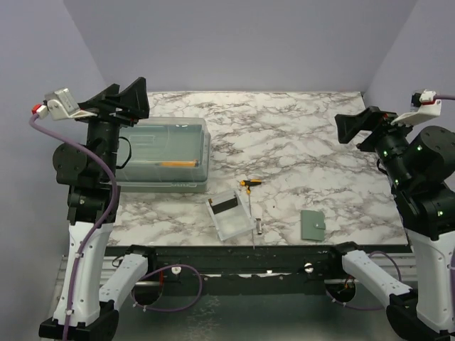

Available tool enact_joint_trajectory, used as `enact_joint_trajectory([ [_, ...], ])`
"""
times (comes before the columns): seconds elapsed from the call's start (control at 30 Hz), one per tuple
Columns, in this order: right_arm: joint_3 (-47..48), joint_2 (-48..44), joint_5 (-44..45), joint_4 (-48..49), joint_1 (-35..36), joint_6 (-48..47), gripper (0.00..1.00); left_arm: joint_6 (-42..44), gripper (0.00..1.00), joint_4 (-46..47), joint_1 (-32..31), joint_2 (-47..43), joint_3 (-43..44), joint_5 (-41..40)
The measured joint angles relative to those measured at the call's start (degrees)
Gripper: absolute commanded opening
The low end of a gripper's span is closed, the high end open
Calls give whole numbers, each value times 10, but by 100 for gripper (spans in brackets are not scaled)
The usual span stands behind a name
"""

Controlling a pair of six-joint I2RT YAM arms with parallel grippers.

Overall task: Put the credit cards into the card holder
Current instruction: Move the card holder to the center of the board.

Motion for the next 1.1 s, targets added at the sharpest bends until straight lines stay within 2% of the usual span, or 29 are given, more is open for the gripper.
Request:
enact_joint_trajectory([
  [0.3, -31, 84, 33, -46, 0, 31, 100, -21, 99, -61, 0, 77, 52, 99],
  [0.63, -236, 109, 75, -123, -2, 217, 100, -93, 99, -93, -12, 200, 59, 281],
  [0.97, -369, 68, 94, -211, -7, 420, 100, -89, 99, -110, -170, 225, 38, 289],
  [1.1, -414, 73, 95, -233, -7, 469, 100, -73, 99, -110, -233, 235, 38, 274],
])
